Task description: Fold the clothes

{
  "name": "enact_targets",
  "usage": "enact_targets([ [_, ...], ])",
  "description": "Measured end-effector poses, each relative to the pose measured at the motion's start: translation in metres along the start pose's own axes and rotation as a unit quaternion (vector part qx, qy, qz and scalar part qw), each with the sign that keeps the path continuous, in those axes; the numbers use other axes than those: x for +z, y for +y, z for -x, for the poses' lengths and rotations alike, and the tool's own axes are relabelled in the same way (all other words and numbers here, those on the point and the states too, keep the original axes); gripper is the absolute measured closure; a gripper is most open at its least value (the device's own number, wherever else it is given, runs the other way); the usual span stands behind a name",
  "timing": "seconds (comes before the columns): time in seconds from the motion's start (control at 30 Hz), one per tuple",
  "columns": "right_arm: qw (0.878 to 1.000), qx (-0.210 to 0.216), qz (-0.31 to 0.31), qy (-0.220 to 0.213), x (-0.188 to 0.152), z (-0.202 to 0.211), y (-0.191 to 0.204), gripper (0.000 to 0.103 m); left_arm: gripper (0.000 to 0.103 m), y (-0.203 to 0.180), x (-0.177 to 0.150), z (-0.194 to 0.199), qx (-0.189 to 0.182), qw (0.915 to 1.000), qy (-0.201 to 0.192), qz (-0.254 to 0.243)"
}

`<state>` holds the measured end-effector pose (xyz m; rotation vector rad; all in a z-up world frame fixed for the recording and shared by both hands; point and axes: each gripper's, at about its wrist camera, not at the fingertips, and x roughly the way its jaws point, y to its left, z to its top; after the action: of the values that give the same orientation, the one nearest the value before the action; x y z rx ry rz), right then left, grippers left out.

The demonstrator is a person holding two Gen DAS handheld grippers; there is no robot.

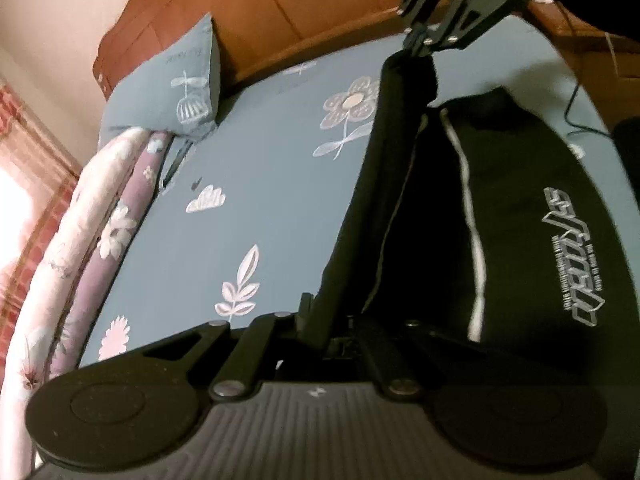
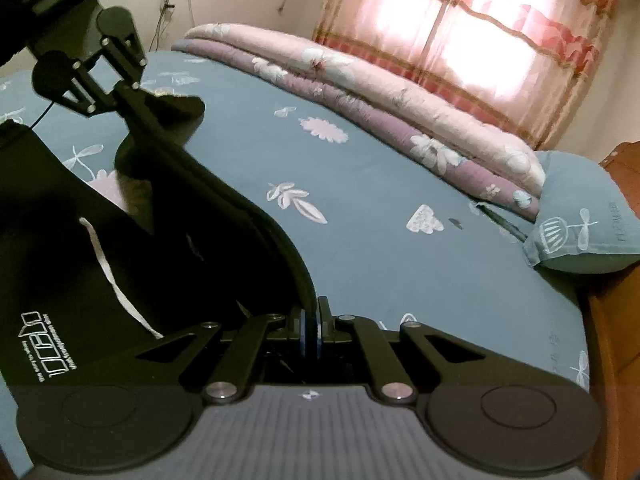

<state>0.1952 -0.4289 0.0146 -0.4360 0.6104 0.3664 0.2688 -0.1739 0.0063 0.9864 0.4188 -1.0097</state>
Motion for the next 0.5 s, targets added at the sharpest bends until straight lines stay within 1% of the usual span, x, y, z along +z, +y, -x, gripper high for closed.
enact_targets([
  [0.07, 1.0, 0.001, -0.003, 0.0, -0.002, 0.008, 0.001, 0.097, 0.103, -0.007, 0.001, 0.007, -0.007, 1.0, -0.005, -0.001],
  [0.27, 1.0, -0.004, 0.003, 0.014, -0.013, 0.024, 0.013, 0.096, 0.103, -0.041, 0.012, 0.027, -0.03, 0.999, -0.015, -0.029],
  [0.4, 1.0, -0.002, -0.003, 0.02, -0.024, 0.032, 0.018, 0.096, 0.103, -0.07, 0.016, 0.033, -0.066, 0.997, -0.02, -0.034],
  [0.5, 0.999, 0.005, -0.005, 0.035, -0.036, 0.034, 0.027, 0.096, 0.103, -0.087, 0.011, 0.028, -0.091, 0.995, -0.014, -0.04],
])
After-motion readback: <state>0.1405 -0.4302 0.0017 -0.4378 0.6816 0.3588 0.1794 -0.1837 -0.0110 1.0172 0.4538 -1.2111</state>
